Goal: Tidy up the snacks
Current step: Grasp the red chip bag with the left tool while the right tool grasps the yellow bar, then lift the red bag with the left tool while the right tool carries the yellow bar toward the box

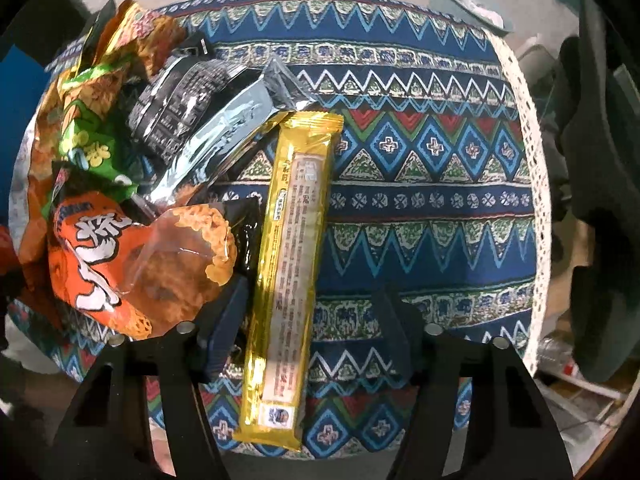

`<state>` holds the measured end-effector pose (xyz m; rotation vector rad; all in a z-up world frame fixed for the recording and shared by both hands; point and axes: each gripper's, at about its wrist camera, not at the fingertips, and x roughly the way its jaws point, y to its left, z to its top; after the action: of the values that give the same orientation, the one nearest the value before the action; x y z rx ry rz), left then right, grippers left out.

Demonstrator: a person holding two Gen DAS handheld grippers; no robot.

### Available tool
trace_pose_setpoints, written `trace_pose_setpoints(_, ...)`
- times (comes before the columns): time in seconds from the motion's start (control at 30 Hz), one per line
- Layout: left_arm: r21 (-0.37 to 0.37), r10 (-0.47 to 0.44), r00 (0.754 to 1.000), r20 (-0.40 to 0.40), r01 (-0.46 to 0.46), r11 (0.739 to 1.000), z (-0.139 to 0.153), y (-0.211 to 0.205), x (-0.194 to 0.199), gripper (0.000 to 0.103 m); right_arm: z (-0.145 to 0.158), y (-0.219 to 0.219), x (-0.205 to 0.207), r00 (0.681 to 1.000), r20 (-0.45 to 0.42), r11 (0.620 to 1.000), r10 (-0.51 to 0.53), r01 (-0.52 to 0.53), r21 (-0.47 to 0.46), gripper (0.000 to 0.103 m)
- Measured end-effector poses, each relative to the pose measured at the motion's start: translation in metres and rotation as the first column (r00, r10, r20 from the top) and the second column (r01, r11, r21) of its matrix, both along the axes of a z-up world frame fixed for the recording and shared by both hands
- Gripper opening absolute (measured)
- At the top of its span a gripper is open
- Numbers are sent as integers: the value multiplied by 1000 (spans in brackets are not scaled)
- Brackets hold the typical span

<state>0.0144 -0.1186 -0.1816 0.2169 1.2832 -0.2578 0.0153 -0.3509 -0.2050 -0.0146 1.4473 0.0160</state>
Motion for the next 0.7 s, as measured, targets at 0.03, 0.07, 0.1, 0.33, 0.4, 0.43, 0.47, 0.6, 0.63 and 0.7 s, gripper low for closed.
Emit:
trace_pose_setpoints(0.03, -16, -9, 1000, 4, 9, 1000, 1, 1, 1, 94, -1, -3, 2, 1000, -3, 1000, -10, 10, 13, 51)
trace_pose_setpoints(0.07, -33, -14, 1000, 2, 14, 999, 1, 2, 1, 85, -2, -6, 3, 1000, -6, 999, -17, 17, 27, 43)
trace_pose_setpoints(0.1, -56, -18, 1000, -6, 17, 998, 1, 3, 2, 79, -2, -7, 4, 1000, -7, 999, -18, 19, 36, 35)
trace_pose_setpoints(0.33, -85, -32, 999, -11, 31, 996, 3, 10, -1, 64, 3, -13, 2, 1000, -3, 998, 17, -17, -68, 28)
trace_pose_setpoints(0.4, -73, -24, 1000, 2, 24, 997, 4, 13, -1, 69, 3, -15, 2, 1000, -1, 996, 19, -19, -90, 28)
trace_pose_setpoints(0.43, -66, -16, 1000, 8, 17, 998, 4, 13, 0, 75, 2, -16, 1, 1000, 0, 996, 16, -16, -85, 28)
trace_pose_setpoints(0.47, -60, -8, 1000, 15, 9, 998, 3, 16, 1, 80, 1, -17, 1, 1000, 1, 997, 13, -12, -80, 29)
trace_pose_setpoints(0.6, -36, -9, 1000, -6, 9, 999, -5, 12, 0, 85, -7, -18, -1, 1000, -16, 997, 5, -6, -73, 29)
trace_pose_setpoints(0.63, -25, -18, 1000, -15, 18, 1000, -8, 10, -1, 85, -11, -20, -2, 1000, -18, 998, 1, -2, -68, 29)
trace_pose_setpoints(0.7, -7, -27, 1000, -16, 26, 1000, -13, 10, -3, 85, -19, -24, 2, 1000, -28, 998, -11, 10, -55, 29)
